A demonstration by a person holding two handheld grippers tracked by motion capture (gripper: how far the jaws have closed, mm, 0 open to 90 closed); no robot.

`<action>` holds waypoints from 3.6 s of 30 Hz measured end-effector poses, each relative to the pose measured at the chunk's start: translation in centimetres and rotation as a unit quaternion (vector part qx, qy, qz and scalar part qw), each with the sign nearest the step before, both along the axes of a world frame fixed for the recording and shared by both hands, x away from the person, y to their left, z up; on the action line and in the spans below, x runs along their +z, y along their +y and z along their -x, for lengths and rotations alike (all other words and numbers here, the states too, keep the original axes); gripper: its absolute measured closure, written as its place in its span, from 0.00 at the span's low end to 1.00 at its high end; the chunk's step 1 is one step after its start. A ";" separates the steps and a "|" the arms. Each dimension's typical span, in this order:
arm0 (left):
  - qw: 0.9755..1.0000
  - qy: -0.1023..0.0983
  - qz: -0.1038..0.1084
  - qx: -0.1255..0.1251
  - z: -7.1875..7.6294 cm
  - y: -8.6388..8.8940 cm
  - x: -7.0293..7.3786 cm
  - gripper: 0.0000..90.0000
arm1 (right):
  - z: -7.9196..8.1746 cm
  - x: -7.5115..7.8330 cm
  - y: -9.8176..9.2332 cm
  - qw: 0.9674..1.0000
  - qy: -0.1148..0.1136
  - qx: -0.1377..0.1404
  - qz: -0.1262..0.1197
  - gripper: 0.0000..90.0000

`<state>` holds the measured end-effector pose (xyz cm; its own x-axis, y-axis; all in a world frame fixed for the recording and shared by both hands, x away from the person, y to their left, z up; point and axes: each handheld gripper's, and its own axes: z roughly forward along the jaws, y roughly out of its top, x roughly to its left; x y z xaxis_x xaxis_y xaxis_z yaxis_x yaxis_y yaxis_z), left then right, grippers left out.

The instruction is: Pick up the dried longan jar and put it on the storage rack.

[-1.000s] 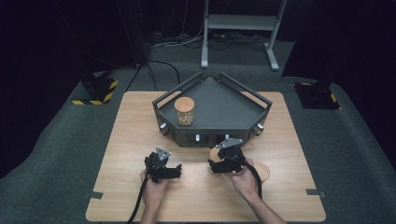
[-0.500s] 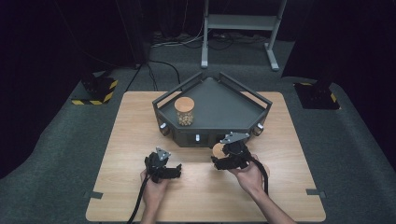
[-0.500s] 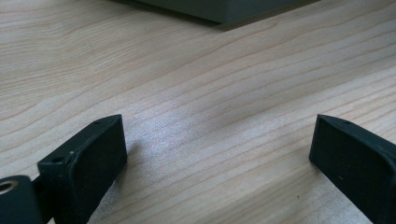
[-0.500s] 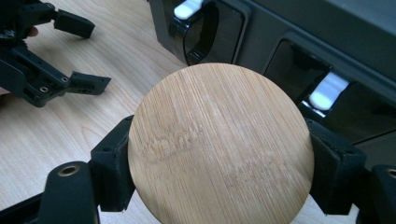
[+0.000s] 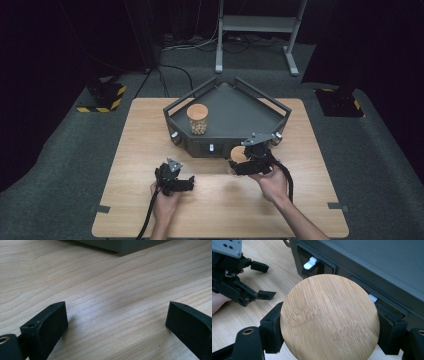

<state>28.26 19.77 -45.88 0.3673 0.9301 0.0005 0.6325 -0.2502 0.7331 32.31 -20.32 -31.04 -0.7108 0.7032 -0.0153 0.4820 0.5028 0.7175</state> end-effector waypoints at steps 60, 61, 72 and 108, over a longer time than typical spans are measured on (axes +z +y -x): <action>1.000 0.000 0.000 0.000 0.0 0.0 0.0 0.04 | -3.8 6.7 -0.6 0.999 -0.015 -0.018 -0.030 0.27; 1.000 0.000 0.000 0.000 0.0 0.0 0.0 0.04 | -3.9 6.7 -0.5 0.999 -0.015 -0.019 -0.029 0.27; 1.000 0.001 0.000 -0.001 0.0 0.0 0.0 0.04 | -5.5 7.5 0.5 0.999 -0.017 -0.027 -0.018 0.27; 1.000 0.000 0.000 -0.001 0.0 0.0 0.0 0.04 | -10.1 6.5 4.0 0.997 -0.006 -0.071 0.015 0.27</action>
